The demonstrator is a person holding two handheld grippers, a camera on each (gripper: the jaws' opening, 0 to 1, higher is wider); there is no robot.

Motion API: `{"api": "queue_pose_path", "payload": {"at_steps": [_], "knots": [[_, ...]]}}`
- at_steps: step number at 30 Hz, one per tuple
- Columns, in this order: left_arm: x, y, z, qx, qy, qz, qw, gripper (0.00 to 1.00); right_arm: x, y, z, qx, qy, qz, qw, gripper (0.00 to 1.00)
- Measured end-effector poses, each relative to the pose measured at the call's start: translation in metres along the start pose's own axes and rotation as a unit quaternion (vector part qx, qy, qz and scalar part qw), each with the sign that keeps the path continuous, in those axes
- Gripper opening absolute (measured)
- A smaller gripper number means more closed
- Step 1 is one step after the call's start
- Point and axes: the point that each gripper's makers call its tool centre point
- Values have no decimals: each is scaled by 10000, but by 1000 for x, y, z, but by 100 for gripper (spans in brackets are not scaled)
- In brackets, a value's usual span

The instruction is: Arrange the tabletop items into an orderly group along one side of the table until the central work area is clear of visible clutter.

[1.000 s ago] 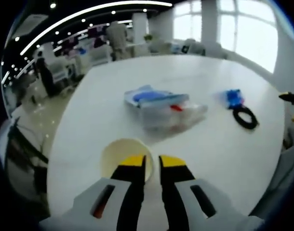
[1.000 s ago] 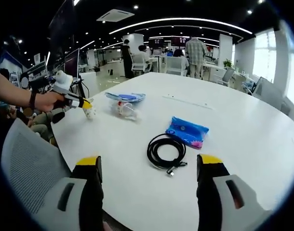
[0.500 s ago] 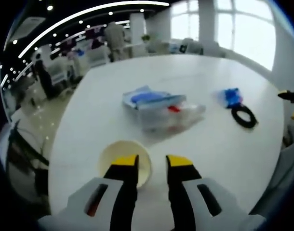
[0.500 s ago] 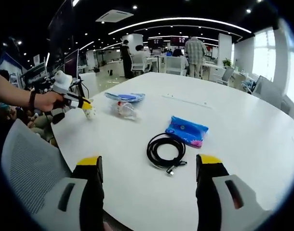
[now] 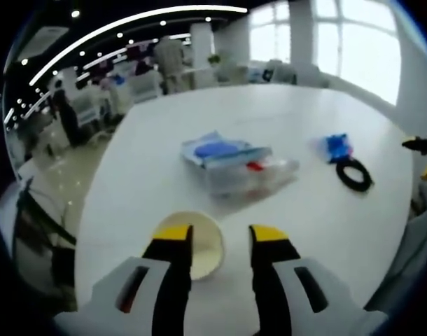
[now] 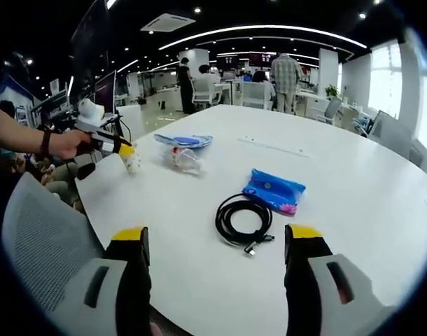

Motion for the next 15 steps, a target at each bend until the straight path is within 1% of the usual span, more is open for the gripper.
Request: {"api": "queue_pose_path", "payload": {"at_steps": [3,9,15], "knots": [[-3,-1,-1,-25,32,38,10000,33,-1,1,-1,-15,-4,5,10000,79],[-6,-4,-5,-44,18,80,10000,33,-2,2,-3,-50,-31,-7,10000,79],[-18,-11,-5,-28,70,228,9997,36,-1,3,-4,-61,-24,-15,10000,78]]}}
Point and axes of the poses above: the point that each gripper's makers call its tool centre point, and the gripper's own axes: y roughly forward along the fingers, z roughly to its right, x roughly out of its underside, and after that the axes turned 5 degrees about -x, right-handed
